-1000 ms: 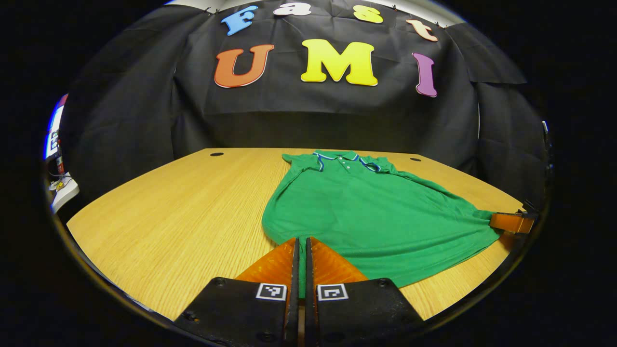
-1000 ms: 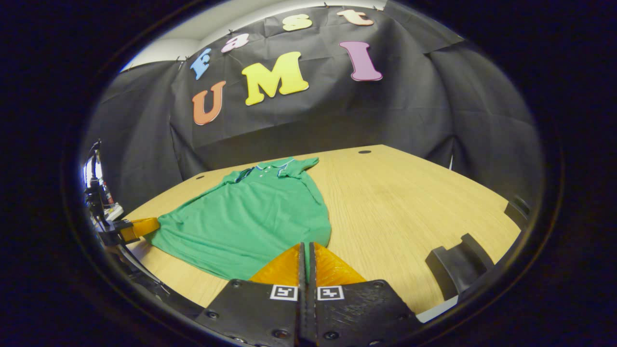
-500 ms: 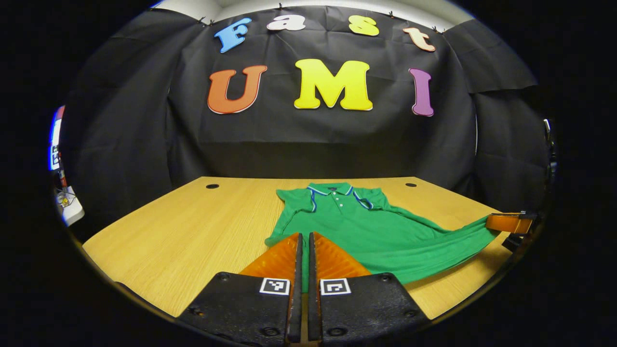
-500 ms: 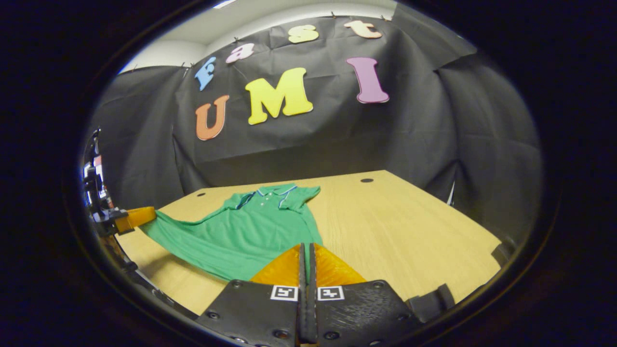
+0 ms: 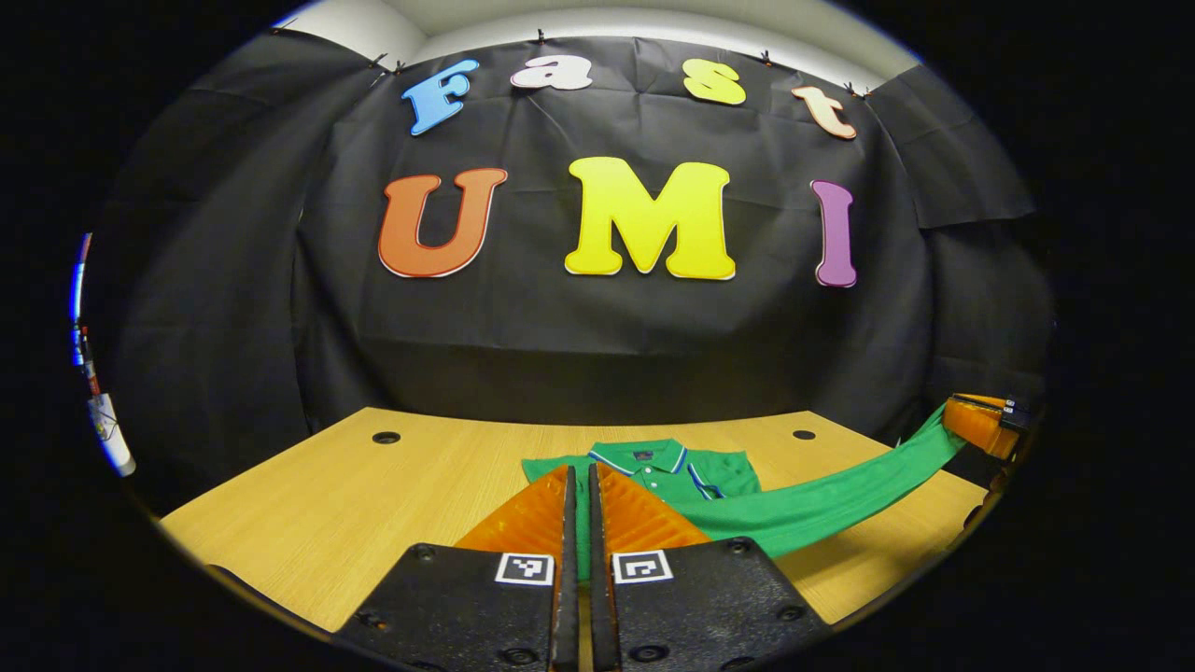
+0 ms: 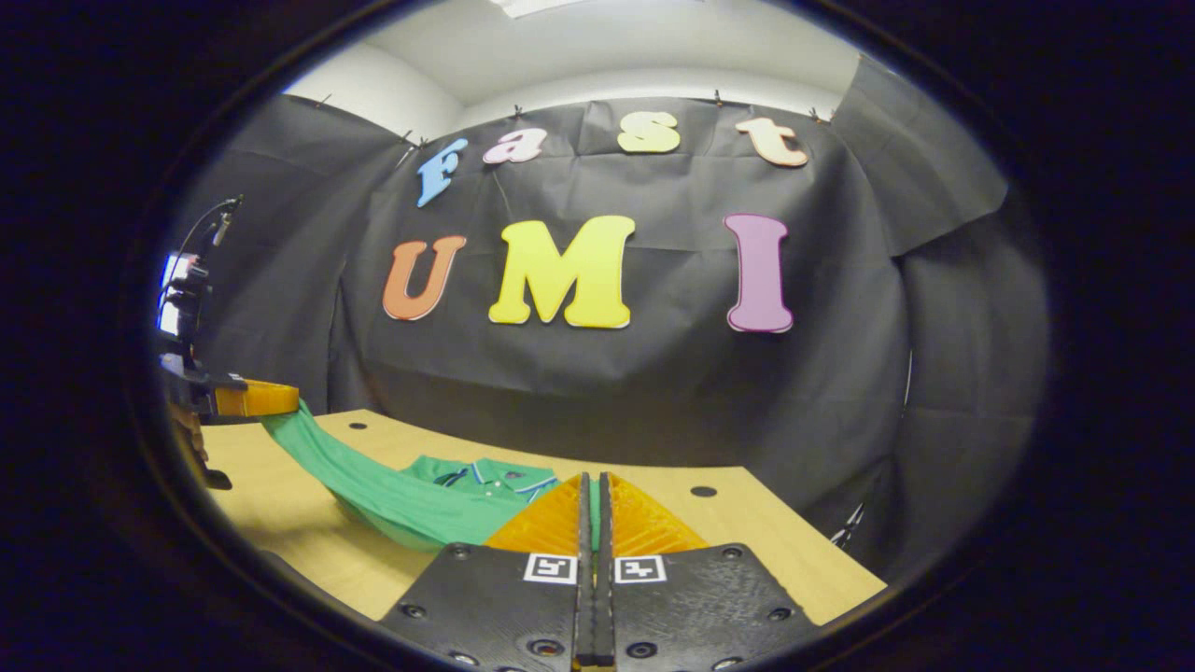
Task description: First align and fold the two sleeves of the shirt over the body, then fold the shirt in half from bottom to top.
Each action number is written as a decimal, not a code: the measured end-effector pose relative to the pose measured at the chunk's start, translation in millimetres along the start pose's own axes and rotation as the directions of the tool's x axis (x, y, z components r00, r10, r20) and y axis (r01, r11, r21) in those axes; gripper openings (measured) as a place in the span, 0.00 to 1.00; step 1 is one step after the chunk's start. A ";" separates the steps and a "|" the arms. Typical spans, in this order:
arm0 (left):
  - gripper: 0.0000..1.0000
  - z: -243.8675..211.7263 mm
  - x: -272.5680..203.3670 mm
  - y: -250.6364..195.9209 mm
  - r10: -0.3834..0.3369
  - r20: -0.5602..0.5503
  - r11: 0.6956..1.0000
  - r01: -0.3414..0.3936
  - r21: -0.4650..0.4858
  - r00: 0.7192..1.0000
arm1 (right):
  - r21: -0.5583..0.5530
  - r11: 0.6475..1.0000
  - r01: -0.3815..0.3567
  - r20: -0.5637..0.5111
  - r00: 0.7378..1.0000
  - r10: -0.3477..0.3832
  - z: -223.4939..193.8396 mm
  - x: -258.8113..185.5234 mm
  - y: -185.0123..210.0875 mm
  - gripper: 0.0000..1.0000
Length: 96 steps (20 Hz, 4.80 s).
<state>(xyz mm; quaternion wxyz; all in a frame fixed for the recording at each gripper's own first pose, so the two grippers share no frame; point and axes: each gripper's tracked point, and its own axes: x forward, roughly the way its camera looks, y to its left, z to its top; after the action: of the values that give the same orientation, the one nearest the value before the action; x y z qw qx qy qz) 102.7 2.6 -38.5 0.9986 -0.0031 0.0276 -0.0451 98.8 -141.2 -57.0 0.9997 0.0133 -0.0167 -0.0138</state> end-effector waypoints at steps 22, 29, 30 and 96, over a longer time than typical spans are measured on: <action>0.11 -59.9 324.0 60.4 0.036 -0.082 0.994 -0.027 0.109 0.996 | -0.142 0.985 0.101 -0.093 0.989 -0.115 -78.9 356.4 36.2 0.02; 0.10 -73.8 353.2 65.1 0.032 -0.061 0.994 -0.025 0.109 0.998 | -0.135 0.980 0.149 -0.092 0.982 -0.162 -109.7 374.8 37.6 0.00; 0.10 -76.5 353.0 66.1 0.036 -0.067 0.994 -0.029 0.106 0.997 | -0.138 0.978 0.156 -0.094 0.981 -0.170 -113.3 374.9 36.9 0.00; 1.00 -1.2 -126.2 -67.4 0.024 -0.013 0.999 -0.024 0.031 1.000 | -0.062 0.998 -0.020 -0.119 0.993 0.013 -15.8 -118.6 35.9 0.95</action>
<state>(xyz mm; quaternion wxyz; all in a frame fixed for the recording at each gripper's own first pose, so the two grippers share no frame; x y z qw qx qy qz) -28.9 -53.1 -32.2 0.9988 0.0128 0.0334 -0.0335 -18.1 -101.6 -75.8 0.9989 -0.0176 0.0429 -0.0052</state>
